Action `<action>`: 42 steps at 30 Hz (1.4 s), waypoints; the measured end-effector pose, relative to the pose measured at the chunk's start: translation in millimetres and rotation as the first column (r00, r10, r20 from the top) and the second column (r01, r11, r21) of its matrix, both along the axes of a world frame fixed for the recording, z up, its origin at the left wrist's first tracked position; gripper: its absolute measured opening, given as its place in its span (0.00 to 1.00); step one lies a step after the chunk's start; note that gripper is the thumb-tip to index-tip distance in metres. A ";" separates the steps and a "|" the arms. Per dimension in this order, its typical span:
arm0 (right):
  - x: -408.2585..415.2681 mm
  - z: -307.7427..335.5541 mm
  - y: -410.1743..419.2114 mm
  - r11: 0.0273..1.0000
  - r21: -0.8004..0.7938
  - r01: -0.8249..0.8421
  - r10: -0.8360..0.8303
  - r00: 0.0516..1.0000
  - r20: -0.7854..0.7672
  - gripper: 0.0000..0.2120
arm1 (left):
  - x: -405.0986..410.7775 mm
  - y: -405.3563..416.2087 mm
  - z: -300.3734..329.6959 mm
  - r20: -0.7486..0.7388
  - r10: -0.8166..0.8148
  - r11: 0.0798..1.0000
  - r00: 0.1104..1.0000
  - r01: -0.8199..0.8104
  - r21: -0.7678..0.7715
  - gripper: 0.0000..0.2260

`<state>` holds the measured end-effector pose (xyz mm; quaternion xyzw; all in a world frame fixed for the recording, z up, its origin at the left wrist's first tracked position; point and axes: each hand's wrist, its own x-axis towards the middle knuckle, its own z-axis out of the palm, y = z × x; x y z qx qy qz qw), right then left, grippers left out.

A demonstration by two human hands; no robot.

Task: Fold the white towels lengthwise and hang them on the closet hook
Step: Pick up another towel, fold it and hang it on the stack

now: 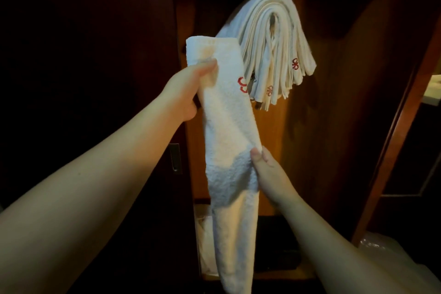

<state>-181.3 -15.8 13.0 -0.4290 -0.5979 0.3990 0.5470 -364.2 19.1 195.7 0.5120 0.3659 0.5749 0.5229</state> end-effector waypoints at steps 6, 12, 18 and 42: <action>6.7 13.7 -5.0 0.981 0.159 0.112 -0.113 0.994 -0.003 0.07 | -5.0 7.0 3.1 0.032 0.014 1.000 0.999 -0.014 0.003 0.09; 35.0 22.2 -6.9 0.803 -0.323 -0.501 0.478 0.865 -0.154 0.42 | -0.8 16.9 1.3 0.100 -0.030 0.996 0.995 0.038 -0.086 0.12; 42.6 24.7 -19.6 0.649 -0.486 -0.586 0.650 0.758 -0.047 0.29 | 13.7 33.0 -5.9 0.103 -0.019 0.981 0.995 0.038 -0.188 0.07; 40.1 108.3 -18.2 0.915 -0.099 -0.391 0.260 0.759 -0.597 0.31 | 29.7 30.8 -122.2 -0.167 0.097 0.969 0.981 -0.132 -0.210 0.20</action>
